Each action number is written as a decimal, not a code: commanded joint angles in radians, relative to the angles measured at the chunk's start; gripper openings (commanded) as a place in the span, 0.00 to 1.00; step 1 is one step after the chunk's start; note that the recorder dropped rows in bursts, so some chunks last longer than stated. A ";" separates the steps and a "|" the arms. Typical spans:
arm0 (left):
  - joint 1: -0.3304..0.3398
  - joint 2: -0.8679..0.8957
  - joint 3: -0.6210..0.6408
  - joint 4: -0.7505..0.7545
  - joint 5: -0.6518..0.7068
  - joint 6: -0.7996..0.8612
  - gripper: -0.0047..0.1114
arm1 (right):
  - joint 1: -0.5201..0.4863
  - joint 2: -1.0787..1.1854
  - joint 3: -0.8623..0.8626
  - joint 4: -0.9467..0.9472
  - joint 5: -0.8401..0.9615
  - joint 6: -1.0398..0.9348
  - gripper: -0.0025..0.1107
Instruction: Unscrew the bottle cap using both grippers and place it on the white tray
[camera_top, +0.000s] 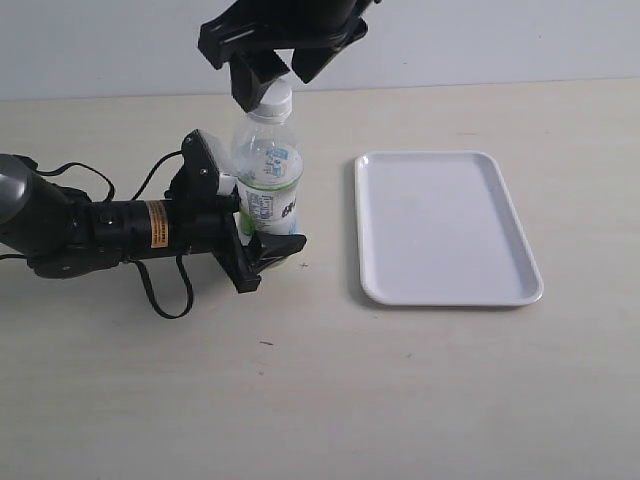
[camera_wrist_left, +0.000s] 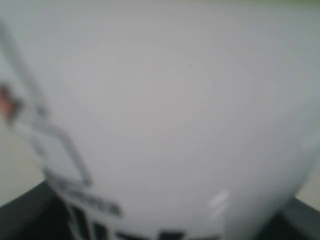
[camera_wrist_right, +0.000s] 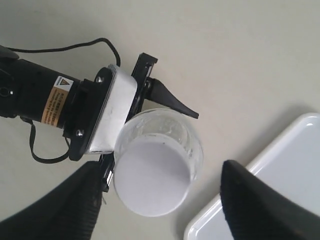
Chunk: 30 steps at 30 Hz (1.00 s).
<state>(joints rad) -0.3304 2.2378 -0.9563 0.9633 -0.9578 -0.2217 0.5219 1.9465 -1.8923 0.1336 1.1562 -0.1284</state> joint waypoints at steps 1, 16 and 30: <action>-0.001 -0.009 0.000 -0.002 0.011 0.008 0.04 | 0.002 0.024 0.000 -0.006 0.000 0.003 0.59; -0.001 -0.009 0.000 -0.002 0.011 0.008 0.04 | 0.002 0.024 0.000 -0.002 -0.015 0.000 0.31; -0.001 -0.009 0.000 -0.002 0.011 0.008 0.04 | 0.002 0.024 0.000 -0.002 -0.007 -0.399 0.02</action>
<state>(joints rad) -0.3304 2.2378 -0.9563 0.9633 -0.9578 -0.2173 0.5219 1.9736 -1.8923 0.1463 1.1566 -0.3559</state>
